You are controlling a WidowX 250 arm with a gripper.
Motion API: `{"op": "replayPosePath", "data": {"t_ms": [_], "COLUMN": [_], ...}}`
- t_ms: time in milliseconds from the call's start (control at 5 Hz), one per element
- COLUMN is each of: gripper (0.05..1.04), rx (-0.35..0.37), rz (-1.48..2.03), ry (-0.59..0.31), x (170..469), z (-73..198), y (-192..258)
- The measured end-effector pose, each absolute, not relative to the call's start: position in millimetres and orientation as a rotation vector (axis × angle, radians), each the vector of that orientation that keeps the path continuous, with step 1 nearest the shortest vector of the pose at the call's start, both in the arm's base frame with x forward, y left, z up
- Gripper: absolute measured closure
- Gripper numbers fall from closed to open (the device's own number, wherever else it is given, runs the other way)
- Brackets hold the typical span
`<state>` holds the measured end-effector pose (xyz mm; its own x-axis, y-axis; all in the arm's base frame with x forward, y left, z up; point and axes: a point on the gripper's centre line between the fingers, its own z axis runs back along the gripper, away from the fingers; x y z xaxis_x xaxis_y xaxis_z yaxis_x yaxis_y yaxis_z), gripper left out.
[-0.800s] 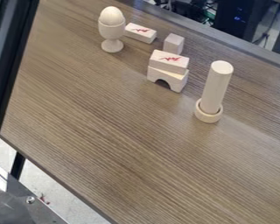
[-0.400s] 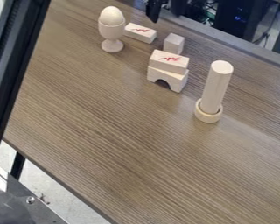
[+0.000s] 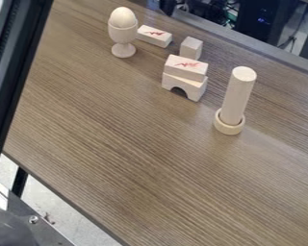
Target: Move the cup with the ball to the right
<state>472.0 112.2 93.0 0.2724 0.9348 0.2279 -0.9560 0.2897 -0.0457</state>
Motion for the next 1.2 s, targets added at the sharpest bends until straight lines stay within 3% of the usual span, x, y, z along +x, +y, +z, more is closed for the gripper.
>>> {"op": "replayPosePath", "data": {"t_ms": [400, 600, 800, 1000, 1200], "gripper": [0.084, 0.084, 0.084, 0.084, 0.084], "rx": [0.082, 0.051, 0.067, 0.095, 0.138], "rz": [1.387, 1.433, 1.449, 1.436, 1.441], "ry": [-0.222, -0.199, -0.147, -0.072, 0.017], "x": [454.8, 447.0, 433.5, 420.1, 403.7], "z": [128.1, 139.5, 162.3, 161.1, 135.0], "y": [133.0, 137.8, 140.7, 146.4, 148.9]}}
